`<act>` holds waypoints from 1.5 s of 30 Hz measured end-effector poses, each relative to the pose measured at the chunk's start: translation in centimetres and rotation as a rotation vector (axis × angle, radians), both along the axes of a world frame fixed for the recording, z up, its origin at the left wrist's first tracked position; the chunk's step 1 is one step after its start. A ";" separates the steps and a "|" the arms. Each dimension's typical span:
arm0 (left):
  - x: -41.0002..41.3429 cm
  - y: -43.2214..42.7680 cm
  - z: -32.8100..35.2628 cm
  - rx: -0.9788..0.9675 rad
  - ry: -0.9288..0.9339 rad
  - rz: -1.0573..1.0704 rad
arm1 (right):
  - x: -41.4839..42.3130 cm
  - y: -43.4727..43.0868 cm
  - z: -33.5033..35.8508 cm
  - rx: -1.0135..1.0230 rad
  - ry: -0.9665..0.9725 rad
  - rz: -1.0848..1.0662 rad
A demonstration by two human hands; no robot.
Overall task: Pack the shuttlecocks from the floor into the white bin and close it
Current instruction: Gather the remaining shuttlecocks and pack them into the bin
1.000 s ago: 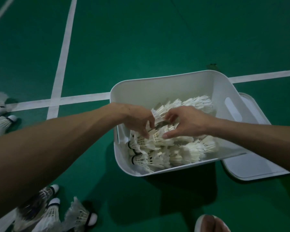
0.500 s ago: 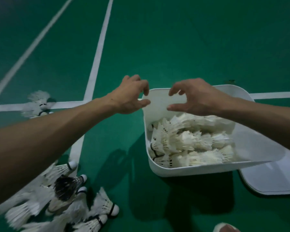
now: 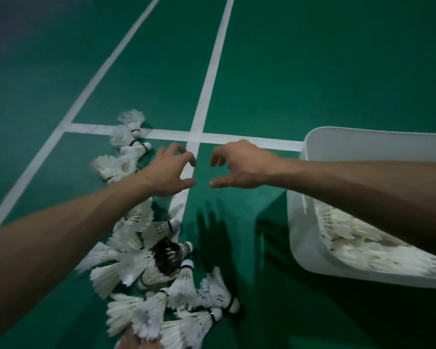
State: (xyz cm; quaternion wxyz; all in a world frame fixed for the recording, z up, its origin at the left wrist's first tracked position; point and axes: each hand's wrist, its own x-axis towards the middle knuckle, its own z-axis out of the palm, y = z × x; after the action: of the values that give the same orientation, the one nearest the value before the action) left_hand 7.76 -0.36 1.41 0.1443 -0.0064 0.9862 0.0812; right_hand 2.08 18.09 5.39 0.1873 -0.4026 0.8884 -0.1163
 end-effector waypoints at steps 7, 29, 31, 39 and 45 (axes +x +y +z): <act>1.8 -7.2 -2.5 -0.087 0.006 0.235 | 0.8 -4.6 -3.7 0.001 -0.103 0.066; 3.4 -9.7 -3.2 0.183 -0.230 0.029 | 3.2 -8.8 -7.6 -0.089 -0.357 0.296; 3.4 -9.9 -3.3 0.180 -0.180 0.044 | 3.9 -8.9 -7.7 -0.090 -0.359 0.346; 3.7 -10.4 -2.7 0.381 -0.057 0.350 | 5.4 -9.3 -8.5 -0.047 -0.301 0.590; 3.3 -9.5 -2.3 0.330 -0.088 0.302 | 5.5 -9.5 -9.4 0.010 -0.236 0.644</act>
State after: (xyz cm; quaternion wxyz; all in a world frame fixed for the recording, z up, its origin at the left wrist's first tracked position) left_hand 11.08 -9.89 -0.87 0.1723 -0.1337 0.9401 0.2619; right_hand 7.59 8.54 -3.97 0.3177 -0.6452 0.6886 -0.0927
